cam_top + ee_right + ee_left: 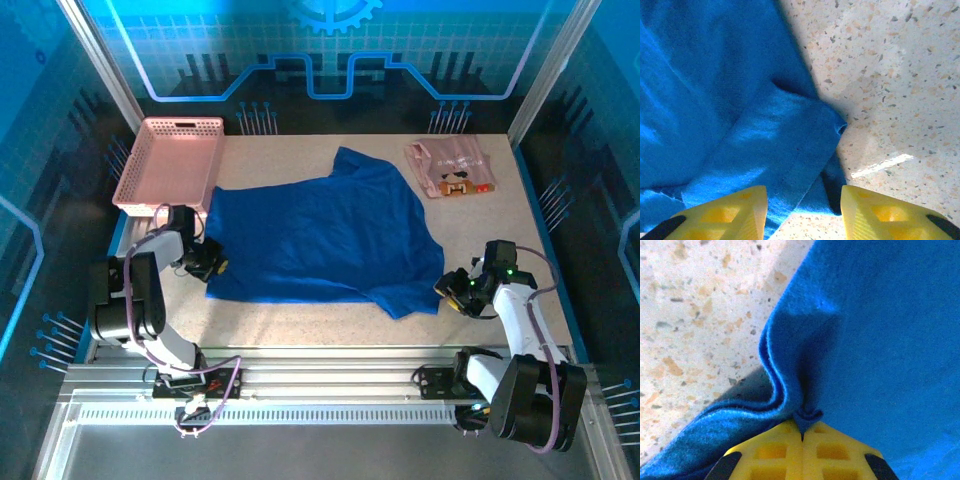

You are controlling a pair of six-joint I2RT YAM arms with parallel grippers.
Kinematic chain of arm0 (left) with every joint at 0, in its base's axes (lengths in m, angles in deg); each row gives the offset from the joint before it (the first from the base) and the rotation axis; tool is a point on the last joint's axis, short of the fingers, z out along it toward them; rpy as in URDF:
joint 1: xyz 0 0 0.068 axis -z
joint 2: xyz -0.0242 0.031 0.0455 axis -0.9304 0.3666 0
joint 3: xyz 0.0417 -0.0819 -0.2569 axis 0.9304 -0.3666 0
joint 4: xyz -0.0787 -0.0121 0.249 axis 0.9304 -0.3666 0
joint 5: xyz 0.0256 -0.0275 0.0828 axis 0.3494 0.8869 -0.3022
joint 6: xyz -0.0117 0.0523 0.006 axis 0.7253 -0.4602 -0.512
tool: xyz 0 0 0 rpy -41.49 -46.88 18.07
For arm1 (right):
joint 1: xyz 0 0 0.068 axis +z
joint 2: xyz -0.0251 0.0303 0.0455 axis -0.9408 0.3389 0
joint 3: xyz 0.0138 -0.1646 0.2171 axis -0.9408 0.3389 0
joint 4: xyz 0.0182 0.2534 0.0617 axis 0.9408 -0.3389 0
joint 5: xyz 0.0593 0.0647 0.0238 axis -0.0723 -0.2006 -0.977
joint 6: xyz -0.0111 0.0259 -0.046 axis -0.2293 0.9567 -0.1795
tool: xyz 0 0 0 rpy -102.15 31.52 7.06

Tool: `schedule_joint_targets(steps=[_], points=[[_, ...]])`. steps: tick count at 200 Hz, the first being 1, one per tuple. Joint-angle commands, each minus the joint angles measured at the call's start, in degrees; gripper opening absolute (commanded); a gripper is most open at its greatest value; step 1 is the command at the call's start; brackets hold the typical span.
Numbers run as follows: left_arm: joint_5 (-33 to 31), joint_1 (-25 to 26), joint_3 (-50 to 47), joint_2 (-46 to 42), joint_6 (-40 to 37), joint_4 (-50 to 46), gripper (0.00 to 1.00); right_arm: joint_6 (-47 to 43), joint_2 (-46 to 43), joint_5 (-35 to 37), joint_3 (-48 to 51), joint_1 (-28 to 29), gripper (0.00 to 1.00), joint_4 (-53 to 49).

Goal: Fold and stack the t-shirts

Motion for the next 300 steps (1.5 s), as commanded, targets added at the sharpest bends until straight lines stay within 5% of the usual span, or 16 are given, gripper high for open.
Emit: schedule_joint_targets(steps=[1,82,88,100,119,209,300], points=[[-0.81,0.31,-0.87,-4.55,-2.28,-4.04,0.03,-0.71,-1.24,-2.03,-0.98,-0.11,0.44,-0.73],[-1.76,-0.13,-2.96,-11.87,-2.8,-7.82,0.03,-1.33,-1.14,-2.22,-1.84,-0.02,0.44,-1.16],[-1.74,-0.13,-3.18,-12.13,-2.76,-7.74,0.06,-1.41,-1.02,-2.23,-1.8,0.02,0.44,-1.13],[-1.72,-0.13,-3.56,-11.98,-2.81,-7.34,0.31,-1.5,-0.74,-2.39,-1.7,-0.02,0.44,-0.96],[-1.38,-0.13,-3.63,-10.8,-2.65,-6.86,0.35,-1.68,-0.39,-2.26,-1.7,-0.02,0.44,-0.61],[-5.4,-0.13,-4.23,-7.35,-3.22,-5.84,0.37,-2.25,0.39,-2.5,-1.72,-0.02,0.44,-0.19],[-6.43,0.04,-2.66,-2.37,-3.11,-2.75,0.22,-2.3,0.86,-2.76,-1.7,-0.02,0.44,0.36]])
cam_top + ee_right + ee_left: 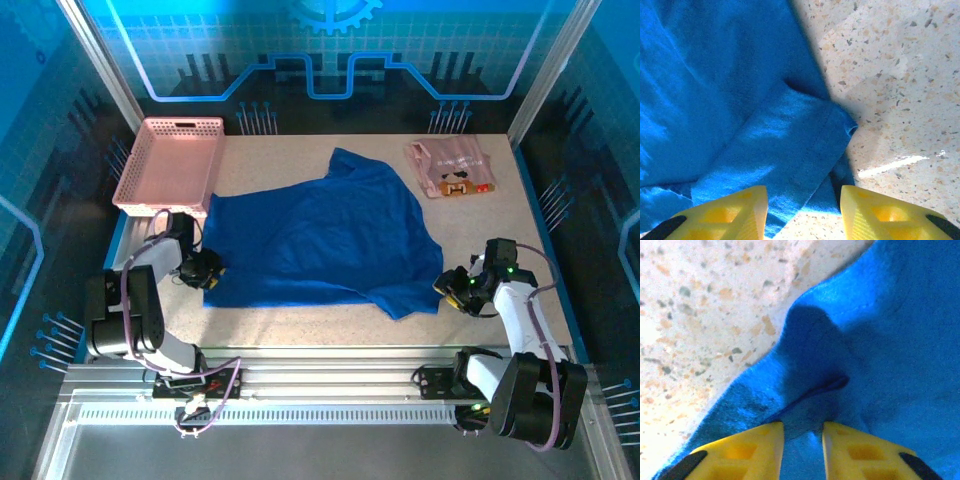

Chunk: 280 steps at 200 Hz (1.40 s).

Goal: Fold and stack the t-shirts

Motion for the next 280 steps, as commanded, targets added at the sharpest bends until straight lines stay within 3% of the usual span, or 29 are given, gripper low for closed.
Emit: schedule_joint_targets(steps=[1,21,41,113,197,250,280], points=[[-1.05,0.06,0.55,1.76,-0.36,1.49,0.21,-0.74,0.25,-1.41,-0.89,-0.02,0.44,0.34],[-0.78,0.08,0.31,1.96,-0.55,1.8,0.1,-0.61,0.3,-1.47,-0.89,-0.02,0.44,0.42],[-0.13,0.15,0.4,0.67,-0.72,0.94,0.07,-0.52,0.29,-1.6,-0.93,-0.02,0.44,0.43],[0.75,0.25,-2.74,-10.02,-1.04,-2.51,0.07,-0.87,0.78,-1.69,-1.28,-0.02,0.44,0.69],[2.53,0.26,-3.29,-15.79,0.06,-4.0,0.03,-1.82,4.25,-2.58,-2.26,0.56,0.42,-1.31],[2.71,0.24,-4.79,-16.93,0.64,-3.38,0.02,0.1,8.81,4.2,-4.13,6.28,0.42,-4.1],[2.89,0.28,-5.19,-17.38,0.58,-3.29,0.01,0.44,8.92,7.26,-5.03,6.4,0.42,-3.27]])
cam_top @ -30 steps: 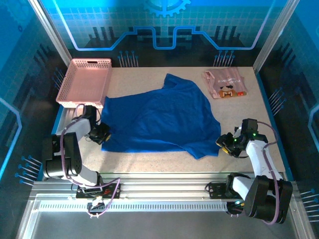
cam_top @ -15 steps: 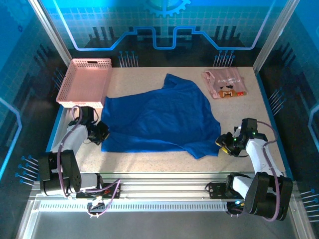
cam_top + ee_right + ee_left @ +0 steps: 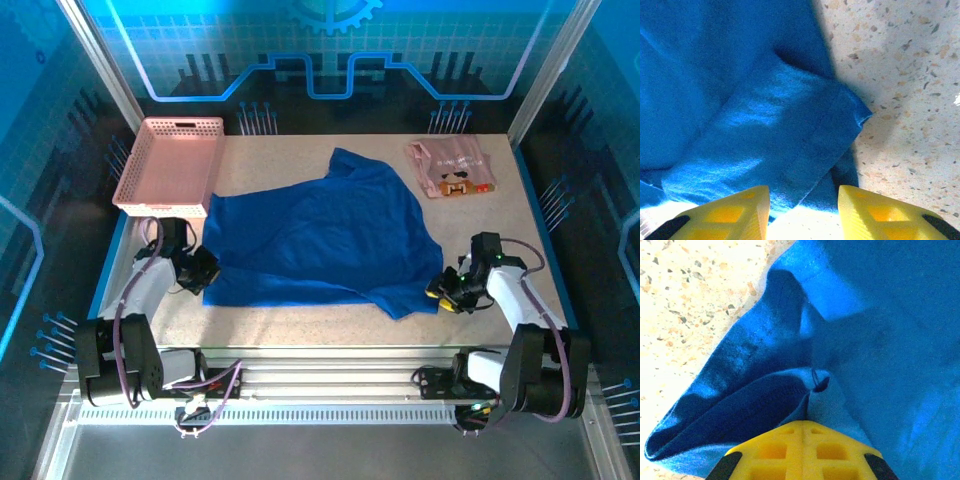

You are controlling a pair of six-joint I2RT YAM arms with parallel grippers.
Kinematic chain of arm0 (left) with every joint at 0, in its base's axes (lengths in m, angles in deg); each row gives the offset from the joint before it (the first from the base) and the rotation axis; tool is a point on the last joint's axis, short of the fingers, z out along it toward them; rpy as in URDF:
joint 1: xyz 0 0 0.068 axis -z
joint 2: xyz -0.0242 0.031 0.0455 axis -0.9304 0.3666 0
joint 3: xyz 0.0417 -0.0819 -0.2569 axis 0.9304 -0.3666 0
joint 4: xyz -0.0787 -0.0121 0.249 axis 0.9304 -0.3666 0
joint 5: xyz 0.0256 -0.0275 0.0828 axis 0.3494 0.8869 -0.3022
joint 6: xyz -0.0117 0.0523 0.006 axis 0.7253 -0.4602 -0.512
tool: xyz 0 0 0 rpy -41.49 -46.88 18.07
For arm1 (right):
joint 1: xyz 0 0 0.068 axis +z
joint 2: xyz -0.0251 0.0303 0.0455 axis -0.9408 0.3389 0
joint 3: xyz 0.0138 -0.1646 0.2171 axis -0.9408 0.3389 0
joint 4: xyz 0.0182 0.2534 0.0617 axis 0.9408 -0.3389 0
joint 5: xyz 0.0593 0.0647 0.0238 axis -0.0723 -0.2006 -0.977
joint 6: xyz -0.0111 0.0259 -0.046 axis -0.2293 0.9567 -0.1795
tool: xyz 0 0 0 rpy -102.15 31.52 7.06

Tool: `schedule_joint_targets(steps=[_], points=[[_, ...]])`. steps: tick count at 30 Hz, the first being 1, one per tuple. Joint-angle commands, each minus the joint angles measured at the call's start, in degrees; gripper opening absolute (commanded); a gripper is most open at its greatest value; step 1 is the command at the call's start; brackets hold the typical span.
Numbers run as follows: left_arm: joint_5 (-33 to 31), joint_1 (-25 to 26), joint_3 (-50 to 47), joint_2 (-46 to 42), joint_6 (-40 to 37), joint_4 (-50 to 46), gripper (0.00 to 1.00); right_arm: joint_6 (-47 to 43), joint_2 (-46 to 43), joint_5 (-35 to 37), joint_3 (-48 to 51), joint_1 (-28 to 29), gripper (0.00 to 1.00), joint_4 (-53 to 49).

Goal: Fold and stack the t-shirts

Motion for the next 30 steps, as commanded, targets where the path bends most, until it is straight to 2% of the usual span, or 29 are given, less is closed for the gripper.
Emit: schedule_joint_targets(steps=[1,6,10,22,27,30], points=[[1.3,0.22,-1.01,-1.67,0.43,-0.97,0.01,0.84,0.18,4.49,-2.31,0.6,0.42,-1.43],[1.44,0.2,-1.53,-2.47,0.71,-0.8,0.01,0.22,2.07,6.72,-3.63,0.32,0.43,-1.57],[1.71,0.19,-1.69,-2.47,0.71,-0.62,0.01,1.3,4.34,5.86,-2.53,0.25,0.46,1.52],[2.06,0.2,-2.57,-3.17,0.57,-0.59,0.01,2.85,10.55,5.99,-3.45,0.27,0.43,6.79],[2.25,0.2,-2.66,-3.35,0.57,-0.55,0.01,3.63,11.65,6.82,-3.97,0.43,0.34,6.96],[2.56,0.2,-2.75,-3.56,0.48,-0.53,0.01,4.5,11.28,6.59,-4.44,0.47,0.13,7.49]])
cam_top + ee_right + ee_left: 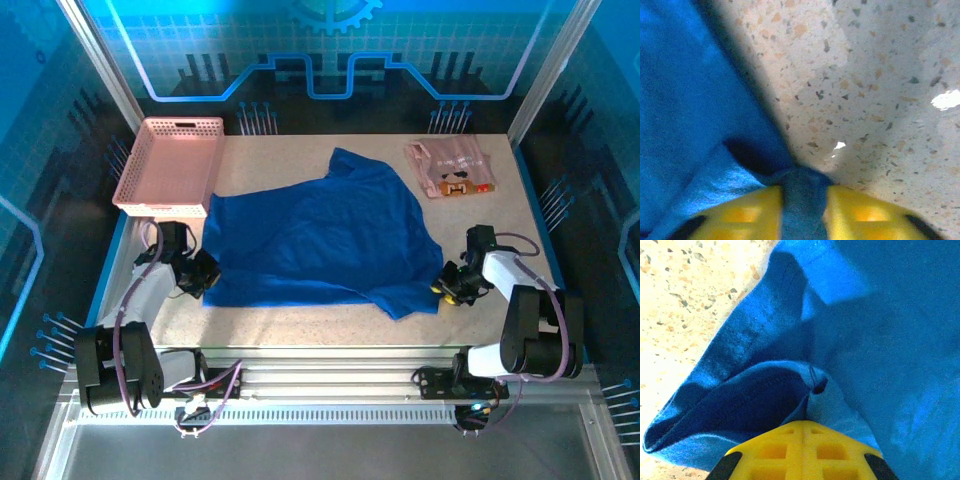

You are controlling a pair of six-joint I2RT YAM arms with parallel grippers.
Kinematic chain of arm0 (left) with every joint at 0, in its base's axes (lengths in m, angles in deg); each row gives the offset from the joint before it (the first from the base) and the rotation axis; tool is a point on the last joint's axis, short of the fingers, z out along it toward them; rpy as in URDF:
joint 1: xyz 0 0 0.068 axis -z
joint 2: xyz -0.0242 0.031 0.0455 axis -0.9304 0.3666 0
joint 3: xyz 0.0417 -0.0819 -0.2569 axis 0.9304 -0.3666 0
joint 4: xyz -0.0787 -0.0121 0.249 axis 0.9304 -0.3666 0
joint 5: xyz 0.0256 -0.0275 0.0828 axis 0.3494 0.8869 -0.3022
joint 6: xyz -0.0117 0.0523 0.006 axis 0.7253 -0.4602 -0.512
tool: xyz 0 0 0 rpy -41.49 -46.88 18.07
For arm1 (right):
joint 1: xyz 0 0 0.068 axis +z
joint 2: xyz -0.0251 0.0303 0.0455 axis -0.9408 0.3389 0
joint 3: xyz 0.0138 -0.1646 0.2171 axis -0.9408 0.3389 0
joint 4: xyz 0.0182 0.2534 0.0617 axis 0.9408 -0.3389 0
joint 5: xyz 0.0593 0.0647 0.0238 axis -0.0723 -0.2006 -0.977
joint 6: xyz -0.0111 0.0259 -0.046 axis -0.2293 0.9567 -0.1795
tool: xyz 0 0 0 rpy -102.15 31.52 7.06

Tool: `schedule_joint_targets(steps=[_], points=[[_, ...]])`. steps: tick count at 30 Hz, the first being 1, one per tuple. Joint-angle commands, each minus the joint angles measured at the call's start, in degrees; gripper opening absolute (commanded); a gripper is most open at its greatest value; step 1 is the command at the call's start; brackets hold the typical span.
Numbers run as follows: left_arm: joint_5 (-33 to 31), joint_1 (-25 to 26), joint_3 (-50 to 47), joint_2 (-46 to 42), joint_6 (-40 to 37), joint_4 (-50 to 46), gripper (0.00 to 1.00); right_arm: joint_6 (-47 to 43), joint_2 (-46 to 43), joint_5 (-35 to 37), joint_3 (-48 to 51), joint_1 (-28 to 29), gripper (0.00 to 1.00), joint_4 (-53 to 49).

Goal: Fold and stack the t-shirts

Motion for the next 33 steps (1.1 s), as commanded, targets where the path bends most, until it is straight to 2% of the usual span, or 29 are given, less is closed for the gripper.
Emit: schedule_joint_targets(steps=[1,2,3,8,12,25,33], points=[[1.53,0.2,-0.74,-1.33,0.43,-0.74,0.01,1.43,-0.47,0.24,-1.98,0.54,0.08,0.65],[1.67,0.2,-0.65,-1.65,0.35,-0.82,0.0,1.85,-1.61,0.04,-2.36,0.69,0.01,0.56],[1.94,0.22,-0.52,-2.06,0.37,-0.98,0.0,2.28,-3.22,-0.04,-2.62,0.92,0.0,0.61],[3.16,0.2,0.39,-5.19,0.74,-2.42,0.0,3.3,-10.03,0.78,-5.84,2.62,0.0,-1.69],[3.26,0.2,1.32,-8.67,0.96,-4.08,0.01,3.67,-11.64,0.7,-9.6,4.15,0.0,-3.56],[1.37,0.0,1.98,-10.43,0.05,-5.98,0.01,2.25,-8.62,8.85,-22.6,13.79,0.0,-6.71],[-0.61,-0.4,2.91,-10.04,-1.1,-6.14,0.01,-1.17,-2.23,14.6,-29.74,18.8,0.0,-8.1]])
